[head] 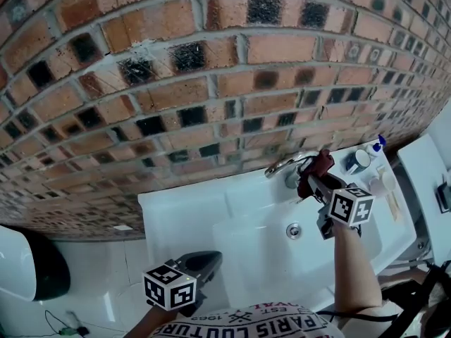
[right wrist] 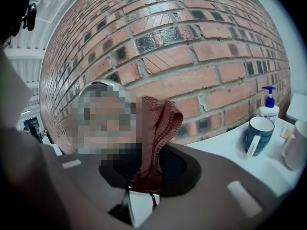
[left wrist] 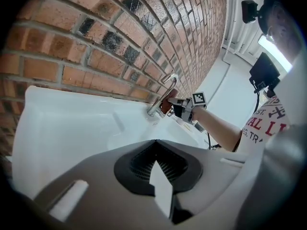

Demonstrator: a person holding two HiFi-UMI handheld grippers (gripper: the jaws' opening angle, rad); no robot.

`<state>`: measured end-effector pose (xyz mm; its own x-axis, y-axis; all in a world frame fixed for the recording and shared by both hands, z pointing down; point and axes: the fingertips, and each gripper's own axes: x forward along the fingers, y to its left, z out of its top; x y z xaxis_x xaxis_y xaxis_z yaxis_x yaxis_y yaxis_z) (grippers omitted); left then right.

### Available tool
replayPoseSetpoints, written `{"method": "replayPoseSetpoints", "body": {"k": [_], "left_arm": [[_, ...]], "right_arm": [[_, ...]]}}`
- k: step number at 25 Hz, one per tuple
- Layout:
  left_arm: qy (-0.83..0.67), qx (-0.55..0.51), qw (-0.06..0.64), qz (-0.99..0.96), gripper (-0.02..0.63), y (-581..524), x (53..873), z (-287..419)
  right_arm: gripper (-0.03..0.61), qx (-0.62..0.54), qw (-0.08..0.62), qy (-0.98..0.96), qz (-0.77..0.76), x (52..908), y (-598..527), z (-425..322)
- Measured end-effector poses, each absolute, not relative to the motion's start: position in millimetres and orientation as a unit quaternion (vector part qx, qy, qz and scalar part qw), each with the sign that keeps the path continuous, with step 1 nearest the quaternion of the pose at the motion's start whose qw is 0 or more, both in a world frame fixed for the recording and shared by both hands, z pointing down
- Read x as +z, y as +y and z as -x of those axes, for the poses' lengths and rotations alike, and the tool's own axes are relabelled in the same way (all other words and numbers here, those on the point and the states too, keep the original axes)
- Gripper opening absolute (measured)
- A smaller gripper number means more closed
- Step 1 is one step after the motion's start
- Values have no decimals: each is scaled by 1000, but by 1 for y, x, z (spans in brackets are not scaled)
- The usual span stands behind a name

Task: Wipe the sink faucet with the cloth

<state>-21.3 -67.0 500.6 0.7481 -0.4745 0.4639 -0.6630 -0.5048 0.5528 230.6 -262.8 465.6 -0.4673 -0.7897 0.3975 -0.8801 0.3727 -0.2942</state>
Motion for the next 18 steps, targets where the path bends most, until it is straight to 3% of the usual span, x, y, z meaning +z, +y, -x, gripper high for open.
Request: {"method": "replayPoseSetpoints", "body": {"k": [10, 18], "left_arm": [[-330, 123, 356, -866, 6, -60, 487, 21], [-324, 121, 354, -869, 6, -53, 483, 19]], "right_arm": [[93, 178, 75, -839, -508, 416, -232, -218], [94, 120, 113, -879, -448, 394, -205, -163]]}}
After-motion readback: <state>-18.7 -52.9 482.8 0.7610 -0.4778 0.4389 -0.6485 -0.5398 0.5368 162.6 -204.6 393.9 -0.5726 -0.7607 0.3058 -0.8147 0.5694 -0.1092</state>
